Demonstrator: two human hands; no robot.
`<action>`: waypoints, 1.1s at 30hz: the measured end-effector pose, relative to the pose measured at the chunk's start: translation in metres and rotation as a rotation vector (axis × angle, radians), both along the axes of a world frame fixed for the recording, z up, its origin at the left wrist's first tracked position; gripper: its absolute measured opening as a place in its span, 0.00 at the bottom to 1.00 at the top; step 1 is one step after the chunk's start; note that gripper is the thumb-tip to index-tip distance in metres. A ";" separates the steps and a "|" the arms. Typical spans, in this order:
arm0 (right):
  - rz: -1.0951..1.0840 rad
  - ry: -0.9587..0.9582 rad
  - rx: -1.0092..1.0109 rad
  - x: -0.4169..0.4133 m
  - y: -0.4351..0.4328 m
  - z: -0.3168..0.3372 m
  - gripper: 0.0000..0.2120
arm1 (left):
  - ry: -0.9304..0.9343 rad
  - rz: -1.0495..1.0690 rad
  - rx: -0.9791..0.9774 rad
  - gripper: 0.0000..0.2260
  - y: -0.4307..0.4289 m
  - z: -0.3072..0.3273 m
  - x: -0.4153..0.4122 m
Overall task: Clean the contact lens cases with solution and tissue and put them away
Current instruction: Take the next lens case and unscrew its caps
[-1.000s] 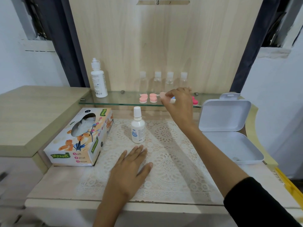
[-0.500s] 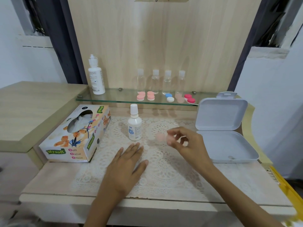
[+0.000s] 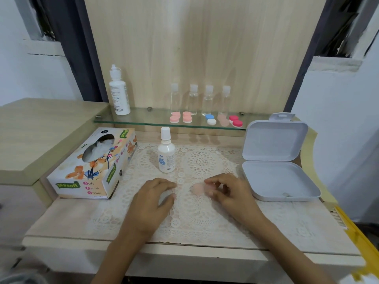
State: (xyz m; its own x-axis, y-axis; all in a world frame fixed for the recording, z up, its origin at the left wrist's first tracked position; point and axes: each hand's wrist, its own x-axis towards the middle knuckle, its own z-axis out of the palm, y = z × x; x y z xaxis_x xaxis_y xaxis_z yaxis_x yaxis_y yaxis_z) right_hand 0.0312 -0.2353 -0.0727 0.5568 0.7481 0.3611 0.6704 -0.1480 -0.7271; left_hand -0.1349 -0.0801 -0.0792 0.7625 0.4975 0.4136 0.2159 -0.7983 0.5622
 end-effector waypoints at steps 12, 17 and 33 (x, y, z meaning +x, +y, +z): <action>0.003 0.018 0.019 -0.001 0.000 0.002 0.12 | 0.248 -0.184 0.146 0.18 -0.013 0.036 0.042; 0.006 0.003 0.021 -0.001 0.000 0.002 0.12 | 0.161 -0.189 0.096 0.13 -0.014 0.024 0.048; 0.023 -0.071 0.019 0.000 -0.001 0.001 0.13 | 0.038 -0.074 0.028 0.17 -0.015 0.007 0.050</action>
State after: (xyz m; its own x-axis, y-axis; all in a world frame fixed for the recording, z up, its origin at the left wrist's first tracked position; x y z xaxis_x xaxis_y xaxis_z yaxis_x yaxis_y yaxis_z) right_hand 0.0315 -0.2359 -0.0714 0.5119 0.7531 0.4134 0.7233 -0.1182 -0.6803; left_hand -0.0853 -0.0952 -0.0718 0.8121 0.4282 0.3963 0.1770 -0.8281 0.5319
